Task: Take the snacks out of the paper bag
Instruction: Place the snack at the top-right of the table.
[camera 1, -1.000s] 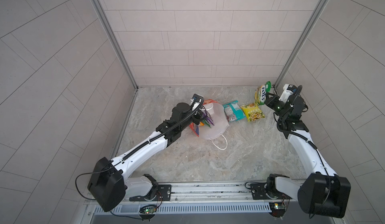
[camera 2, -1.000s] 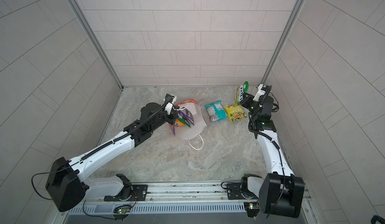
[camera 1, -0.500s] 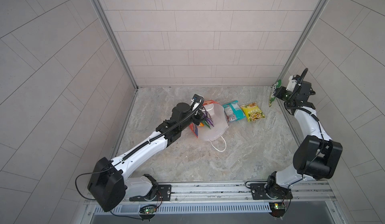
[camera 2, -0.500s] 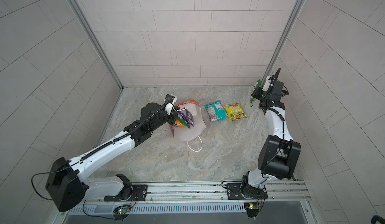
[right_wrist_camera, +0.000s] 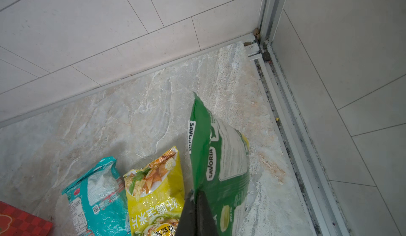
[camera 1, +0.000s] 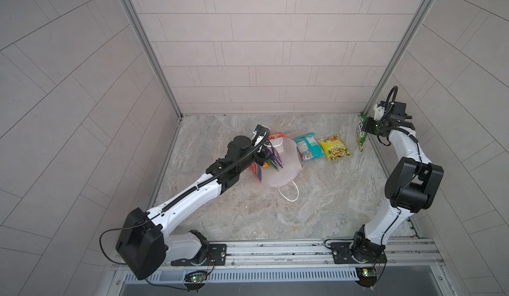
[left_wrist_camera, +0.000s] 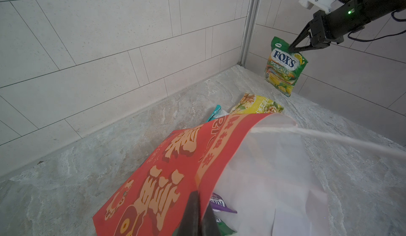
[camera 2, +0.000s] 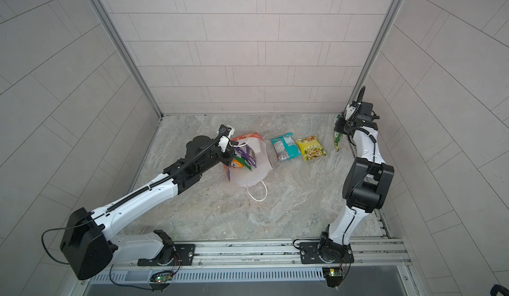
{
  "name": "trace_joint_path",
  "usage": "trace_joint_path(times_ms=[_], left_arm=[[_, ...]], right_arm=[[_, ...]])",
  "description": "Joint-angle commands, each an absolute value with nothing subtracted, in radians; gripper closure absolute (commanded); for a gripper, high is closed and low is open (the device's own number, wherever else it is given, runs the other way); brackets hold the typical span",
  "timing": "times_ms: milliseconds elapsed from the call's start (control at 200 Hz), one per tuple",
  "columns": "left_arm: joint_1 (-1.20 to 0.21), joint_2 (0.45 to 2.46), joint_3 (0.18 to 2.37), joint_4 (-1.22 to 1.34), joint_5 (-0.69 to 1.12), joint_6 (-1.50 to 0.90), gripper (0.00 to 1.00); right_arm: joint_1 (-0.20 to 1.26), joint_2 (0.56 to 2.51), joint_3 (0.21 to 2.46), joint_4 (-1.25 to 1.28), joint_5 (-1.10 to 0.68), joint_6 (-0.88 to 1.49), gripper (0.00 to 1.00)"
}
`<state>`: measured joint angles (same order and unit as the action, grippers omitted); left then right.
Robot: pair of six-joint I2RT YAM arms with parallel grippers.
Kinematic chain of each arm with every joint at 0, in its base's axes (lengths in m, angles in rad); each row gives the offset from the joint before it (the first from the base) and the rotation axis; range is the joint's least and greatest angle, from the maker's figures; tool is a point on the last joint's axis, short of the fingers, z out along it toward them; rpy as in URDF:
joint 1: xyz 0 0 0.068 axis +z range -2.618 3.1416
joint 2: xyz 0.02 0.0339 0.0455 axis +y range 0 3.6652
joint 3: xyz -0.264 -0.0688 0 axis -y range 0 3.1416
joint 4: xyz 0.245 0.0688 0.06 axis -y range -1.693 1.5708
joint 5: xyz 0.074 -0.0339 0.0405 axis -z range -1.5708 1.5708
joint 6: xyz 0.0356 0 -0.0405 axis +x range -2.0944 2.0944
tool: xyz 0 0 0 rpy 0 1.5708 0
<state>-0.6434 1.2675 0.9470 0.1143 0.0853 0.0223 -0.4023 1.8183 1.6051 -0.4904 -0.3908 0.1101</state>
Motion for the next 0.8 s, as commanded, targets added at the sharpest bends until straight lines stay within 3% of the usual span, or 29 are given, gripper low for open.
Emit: trace_joint_path(times_ms=[0, 796], left_arm=[[-0.638, 1.252, 0.953, 0.146, 0.093, 0.017, 1.00], [-0.639, 1.253, 0.950, 0.152, 0.104, 0.004, 1.00]], right_arm=[[-0.406, 1.825, 1.636, -0.544, -0.394, 0.029, 1.00], [-0.370, 1.802, 1.526, -0.539, -0.709, 0.045, 1.00]])
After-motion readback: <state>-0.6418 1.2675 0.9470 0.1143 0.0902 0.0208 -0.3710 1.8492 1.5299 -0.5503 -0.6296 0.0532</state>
